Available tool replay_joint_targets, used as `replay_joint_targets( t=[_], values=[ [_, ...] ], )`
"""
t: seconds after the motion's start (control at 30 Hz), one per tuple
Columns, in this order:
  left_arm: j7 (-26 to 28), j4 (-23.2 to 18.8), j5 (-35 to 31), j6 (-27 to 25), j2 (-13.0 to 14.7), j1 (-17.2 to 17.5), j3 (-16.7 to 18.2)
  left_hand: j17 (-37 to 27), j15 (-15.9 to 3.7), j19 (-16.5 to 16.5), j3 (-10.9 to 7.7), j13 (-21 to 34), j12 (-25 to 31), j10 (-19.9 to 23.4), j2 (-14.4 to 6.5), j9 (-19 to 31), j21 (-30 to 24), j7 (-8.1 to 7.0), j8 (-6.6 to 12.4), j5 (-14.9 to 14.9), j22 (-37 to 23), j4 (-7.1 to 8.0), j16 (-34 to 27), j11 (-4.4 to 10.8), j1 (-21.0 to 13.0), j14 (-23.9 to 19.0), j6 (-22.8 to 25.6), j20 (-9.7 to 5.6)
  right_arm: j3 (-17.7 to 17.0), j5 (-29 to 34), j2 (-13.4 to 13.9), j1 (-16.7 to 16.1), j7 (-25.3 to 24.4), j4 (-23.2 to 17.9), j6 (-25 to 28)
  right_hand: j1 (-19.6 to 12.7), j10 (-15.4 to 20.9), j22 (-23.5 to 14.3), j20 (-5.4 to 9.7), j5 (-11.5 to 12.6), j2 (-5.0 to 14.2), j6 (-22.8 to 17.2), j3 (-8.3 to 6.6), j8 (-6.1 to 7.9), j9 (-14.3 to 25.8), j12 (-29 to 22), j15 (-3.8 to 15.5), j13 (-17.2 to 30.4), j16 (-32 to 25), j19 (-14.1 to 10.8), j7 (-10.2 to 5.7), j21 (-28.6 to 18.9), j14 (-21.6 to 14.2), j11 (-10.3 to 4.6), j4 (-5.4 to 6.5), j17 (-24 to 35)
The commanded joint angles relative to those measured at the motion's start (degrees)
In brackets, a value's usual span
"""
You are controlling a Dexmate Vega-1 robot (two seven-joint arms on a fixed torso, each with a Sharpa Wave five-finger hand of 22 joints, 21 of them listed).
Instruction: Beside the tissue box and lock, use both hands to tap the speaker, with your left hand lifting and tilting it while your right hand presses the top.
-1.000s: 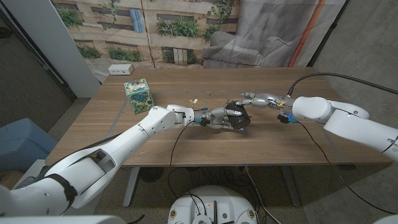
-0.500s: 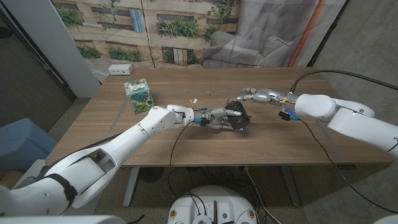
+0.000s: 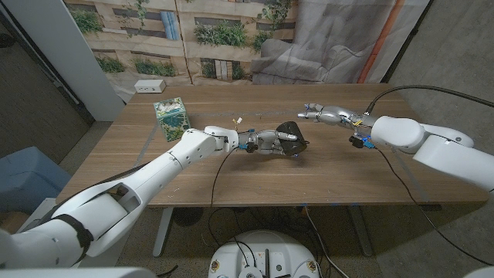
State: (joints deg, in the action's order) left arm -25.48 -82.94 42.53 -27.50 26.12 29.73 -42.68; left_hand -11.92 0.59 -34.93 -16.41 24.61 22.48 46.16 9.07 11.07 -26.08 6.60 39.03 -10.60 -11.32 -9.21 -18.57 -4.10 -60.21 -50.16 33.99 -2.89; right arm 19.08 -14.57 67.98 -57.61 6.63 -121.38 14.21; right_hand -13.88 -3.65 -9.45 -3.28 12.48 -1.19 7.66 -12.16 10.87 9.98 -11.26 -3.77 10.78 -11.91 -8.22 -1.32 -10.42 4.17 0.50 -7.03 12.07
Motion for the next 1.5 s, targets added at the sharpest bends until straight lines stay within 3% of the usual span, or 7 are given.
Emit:
replay_joint_targets(
  t=[0.03,0.53,0.93,1.1,1.5],
  values=[
    [0.9,-2.7,-4.0,1.9,2.0,-1.0,-1.0,-8.1,-14.14,-0.8,-6.43,2.6,0.0,17.2,-15.8,0.1,-0.4,-7.71,6.55,-0.2,-0.1,-0.74,-0.1,14.9,-1.3,-7.9,13.7,-6.16,-2.5,-1.2,-1.4,-3.4,-4.8,1.5,-3.0,0.2,0.4,-0.2,0.24,-0.1,0.49,-0.5,0.01,0.55,0.3,-0.4,0.18,0.1,-0.5,-0.5,0.18,-0.4,-0.2,-0.06,0.23,0.2],
    [5.2,-7.6,-9.5,4.6,5.2,-0.1,-0.8,-8.3,-14.27,-0.7,-6.57,2.6,-0.3,17.2,-15.7,0.1,-0.6,-7.76,6.39,-0.2,-0.1,-0.87,0.1,14.9,-1.5,-8.0,13.9,-6.18,-4.2,-2.6,-5.6,-5.9,-8.9,5.3,-8.0,0.7,1.8,-0.2,0.41,0.0,0.67,-1.4,0.2,0.65,0.3,-0.7,0.42,0.1,-0.7,-1.0,0.23,-0.6,-0.8,0.09,0.34,0.2],
    [7.5,-11.2,-15.0,7.8,8.0,0.8,-1.0,-8.4,-14.24,-0.6,-6.7,2.6,-0.5,17.4,-15.7,0.1,-0.8,-7.63,6.22,-0.2,-0.1,-0.86,0.2,14.72,-1.6,-7.9,14.0,-6.15,-4.5,-8.3,-14.6,-6.8,-10.0,14.3,-19.2,0.9,2.6,-0.2,0.86,0.1,0.82,-2.0,0.33,0.68,0.2,-0.8,0.77,0.1,-0.9,-1.6,0.1,-0.7,-1.4,0.1,0.4,0.2],
    [7.5,-13.3,-19.3,8.8,9.9,0.4,-2.2,-8.5,-14.22,-0.5,-6.73,2.5,-0.7,17.5,-15.6,0.1,-0.8,-7.66,6.17,-0.2,-0.1,-0.88,0.3,14.72,-1.7,-7.9,14.1,-6.09,-4.2,-9.0,-17.8,-6.9,-11.6,16.6,-21.9,1.7,3.8,-0.1,2.3,0.1,1.32,-3.3,0.51,0.86,0.2,-1.0,2.51,0.0,-1.0,-1.9,0.32,-0.6,-1.7,0.1,0.78,0.2],
    [8.7,-15.5,-27.0,13.1,11.9,1.3,-3.0,-8.5,-14.09,-0.1,-6.78,2.4,-1.0,17.4,-15.6,0.1,-0.9,-7.67,6.0,-0.2,0.0,-0.69,0.6,14.71,-1.4,-7.5,14.2,-6.16,-2.9,-10.8,-23.2,-5.4,-11.9,22.0,-26.7,2.1,4.5,-0.1,3.13,0.2,1.62,-4.1,0.56,0.83,0.2,-0.9,2.77,0.0,-0.9,-0.9,0.45,-0.1,-2.0,0.18,0.89,0.2]
  ],
)
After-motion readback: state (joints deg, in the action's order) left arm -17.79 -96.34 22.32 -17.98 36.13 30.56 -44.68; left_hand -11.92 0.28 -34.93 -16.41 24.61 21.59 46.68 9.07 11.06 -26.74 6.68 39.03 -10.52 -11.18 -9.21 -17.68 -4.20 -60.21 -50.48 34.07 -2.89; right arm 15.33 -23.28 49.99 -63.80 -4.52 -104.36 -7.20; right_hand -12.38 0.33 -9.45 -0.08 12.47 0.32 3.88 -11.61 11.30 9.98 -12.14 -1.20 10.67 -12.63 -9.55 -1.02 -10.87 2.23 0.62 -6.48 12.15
